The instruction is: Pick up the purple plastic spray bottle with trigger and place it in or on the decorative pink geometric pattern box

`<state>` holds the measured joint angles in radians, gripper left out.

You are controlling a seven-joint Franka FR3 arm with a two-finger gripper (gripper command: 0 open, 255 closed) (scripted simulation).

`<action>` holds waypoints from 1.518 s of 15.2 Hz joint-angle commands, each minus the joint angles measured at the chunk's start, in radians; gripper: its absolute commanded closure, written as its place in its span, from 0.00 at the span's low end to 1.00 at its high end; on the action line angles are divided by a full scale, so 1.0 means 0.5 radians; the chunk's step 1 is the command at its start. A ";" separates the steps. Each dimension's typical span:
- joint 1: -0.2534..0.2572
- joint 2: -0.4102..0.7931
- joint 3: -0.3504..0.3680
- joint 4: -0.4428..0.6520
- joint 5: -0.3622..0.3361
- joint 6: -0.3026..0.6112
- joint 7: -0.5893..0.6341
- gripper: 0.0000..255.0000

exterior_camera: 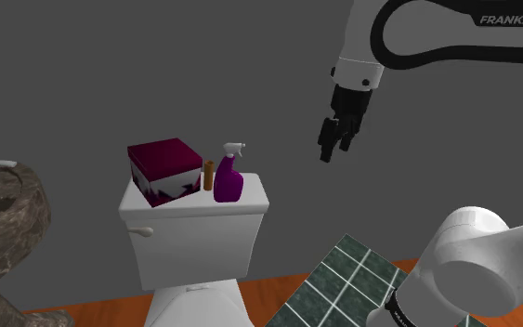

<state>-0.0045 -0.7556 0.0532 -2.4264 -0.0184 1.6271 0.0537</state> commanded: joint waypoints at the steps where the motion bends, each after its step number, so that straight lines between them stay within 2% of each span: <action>1: 0.000 0.000 0.000 0.000 0.000 0.000 0.000 0.00; 8: 0.091 0.179 -0.332 -0.254 -0.038 0.695 -0.624 0.00; 11: 0.161 0.341 -0.485 -0.286 0.001 0.985 -0.916 0.00; 14: 0.266 0.541 -0.647 -0.271 0.098 1.250 -1.240 0.00; 17: 0.415 0.768 -0.821 -0.208 0.278 1.474 -1.614 0.00; 19: 0.534 0.931 -0.939 -0.139 0.457 1.587 -1.900 0.00; 23: 0.762 1.283 -1.141 0.065 0.965 1.688 -2.564 0.00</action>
<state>0.3483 -0.1622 -0.4908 -2.4177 0.3847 2.4561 -1.1227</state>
